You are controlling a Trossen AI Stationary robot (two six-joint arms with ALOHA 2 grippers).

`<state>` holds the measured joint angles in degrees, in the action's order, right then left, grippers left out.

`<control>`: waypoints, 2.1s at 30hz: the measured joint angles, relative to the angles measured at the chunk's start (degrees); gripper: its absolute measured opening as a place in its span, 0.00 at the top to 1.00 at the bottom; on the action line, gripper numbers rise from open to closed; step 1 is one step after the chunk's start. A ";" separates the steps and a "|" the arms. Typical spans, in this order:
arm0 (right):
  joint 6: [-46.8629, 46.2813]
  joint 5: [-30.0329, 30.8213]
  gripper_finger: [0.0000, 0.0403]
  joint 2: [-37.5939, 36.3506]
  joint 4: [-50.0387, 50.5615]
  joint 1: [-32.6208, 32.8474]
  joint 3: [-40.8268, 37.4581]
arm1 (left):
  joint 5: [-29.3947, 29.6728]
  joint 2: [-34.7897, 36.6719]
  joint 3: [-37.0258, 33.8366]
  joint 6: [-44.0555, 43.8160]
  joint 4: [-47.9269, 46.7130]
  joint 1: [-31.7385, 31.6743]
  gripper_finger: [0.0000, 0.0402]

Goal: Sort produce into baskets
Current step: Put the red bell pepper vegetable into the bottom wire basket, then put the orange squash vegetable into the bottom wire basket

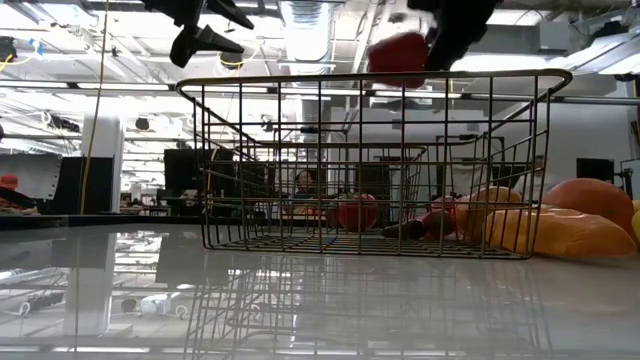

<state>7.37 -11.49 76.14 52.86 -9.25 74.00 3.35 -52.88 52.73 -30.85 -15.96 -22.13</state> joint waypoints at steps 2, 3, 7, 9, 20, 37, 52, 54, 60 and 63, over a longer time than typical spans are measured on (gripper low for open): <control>-0.72 0.20 0.87 0.07 1.35 2.53 0.00 | -0.08 0.00 0.00 0.00 -0.01 0.02 0.50; -1.63 0.78 0.86 0.09 1.91 3.62 0.00 | -0.08 0.00 0.00 0.00 -0.01 0.00 0.50; -5.48 1.26 0.72 0.09 2.94 5.84 0.00 | -0.06 0.00 0.00 0.00 -0.01 0.00 0.50; -6.96 1.29 0.63 0.09 2.85 6.00 0.00 | -0.06 0.00 0.00 0.00 -0.01 0.02 0.50; -13.82 9.40 0.38 0.09 14.71 1.43 -0.16 | -1.84 0.00 0.00 0.00 -0.01 0.02 0.50; -13.08 8.33 0.27 -2.71 -2.98 -13.49 -22.18 | -5.11 0.00 0.00 -0.46 0.01 0.02 0.50; -6.68 7.47 0.03 2.91 -10.97 -18.77 -24.60 | -4.06 0.00 0.00 0.20 -0.01 0.02 0.50; -6.88 7.79 0.02 5.05 -11.60 -18.47 -25.30 | -4.06 0.00 0.00 0.20 -0.05 0.02 0.50; -6.88 7.85 0.03 10.04 -11.30 -18.50 -25.24 | -3.90 0.00 0.00 0.20 -0.14 0.02 0.50; -6.88 7.80 0.05 10.24 -11.56 -18.55 -25.27 | -3.56 0.00 0.00 0.12 -0.14 0.02 0.50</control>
<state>0.49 -3.69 86.38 41.30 -27.80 48.73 -0.21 -52.88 52.73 -30.73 -16.10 -22.11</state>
